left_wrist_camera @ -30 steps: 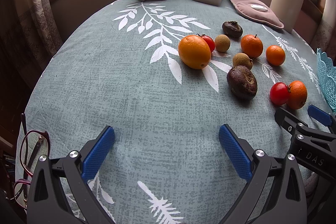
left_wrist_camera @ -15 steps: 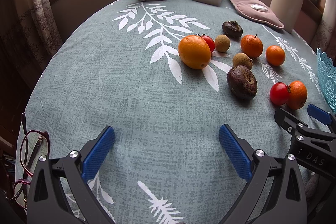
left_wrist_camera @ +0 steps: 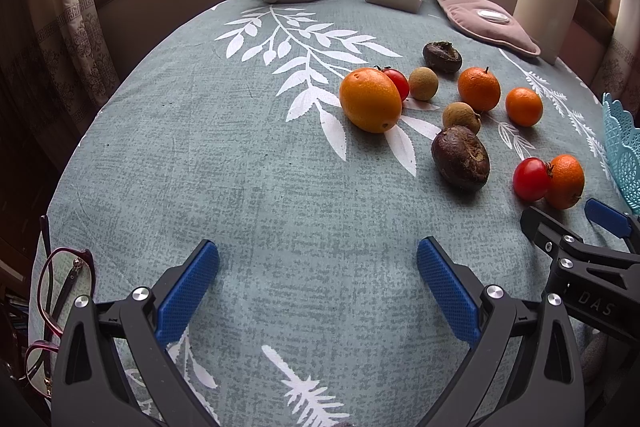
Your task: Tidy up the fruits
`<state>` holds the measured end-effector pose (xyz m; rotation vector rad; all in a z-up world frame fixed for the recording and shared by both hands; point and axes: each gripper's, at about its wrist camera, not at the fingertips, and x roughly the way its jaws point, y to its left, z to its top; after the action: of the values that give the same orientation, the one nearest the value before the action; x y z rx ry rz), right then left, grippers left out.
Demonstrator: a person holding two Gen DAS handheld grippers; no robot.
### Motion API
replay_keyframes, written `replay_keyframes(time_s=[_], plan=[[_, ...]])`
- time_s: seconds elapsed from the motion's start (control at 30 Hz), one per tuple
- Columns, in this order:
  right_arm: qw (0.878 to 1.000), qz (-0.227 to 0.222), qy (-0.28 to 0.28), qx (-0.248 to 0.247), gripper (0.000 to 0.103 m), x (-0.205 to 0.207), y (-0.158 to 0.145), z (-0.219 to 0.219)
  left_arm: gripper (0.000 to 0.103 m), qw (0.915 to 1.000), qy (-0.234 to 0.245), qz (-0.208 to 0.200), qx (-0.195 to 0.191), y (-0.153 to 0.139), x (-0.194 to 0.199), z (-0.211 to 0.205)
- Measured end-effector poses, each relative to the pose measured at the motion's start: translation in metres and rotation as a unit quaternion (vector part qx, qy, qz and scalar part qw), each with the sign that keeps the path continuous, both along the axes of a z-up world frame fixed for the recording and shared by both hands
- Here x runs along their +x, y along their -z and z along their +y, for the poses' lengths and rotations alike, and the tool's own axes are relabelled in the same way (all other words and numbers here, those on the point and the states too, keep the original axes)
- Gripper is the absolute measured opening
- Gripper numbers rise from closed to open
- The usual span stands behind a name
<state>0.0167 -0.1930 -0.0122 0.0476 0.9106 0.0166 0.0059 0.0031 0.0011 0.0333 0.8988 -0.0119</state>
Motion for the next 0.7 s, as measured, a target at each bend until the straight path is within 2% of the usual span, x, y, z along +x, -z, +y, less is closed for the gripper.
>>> replay_keyframes(time_s=[0.53,0.7], plan=[[1.0,-0.003,-0.003,0.011,0.101,-0.0021,-0.0025,-0.0025,0.098,1.0,0.003,-0.002,-0.007,-0.0038,-0.0025,0.002],[0.999,-0.02,-0.009,0.033,0.101,-0.0081,-0.0069,-0.0088,0.098,0.9983,0.036,-0.015,-0.044,-0.0087,-0.006,0.0039]])
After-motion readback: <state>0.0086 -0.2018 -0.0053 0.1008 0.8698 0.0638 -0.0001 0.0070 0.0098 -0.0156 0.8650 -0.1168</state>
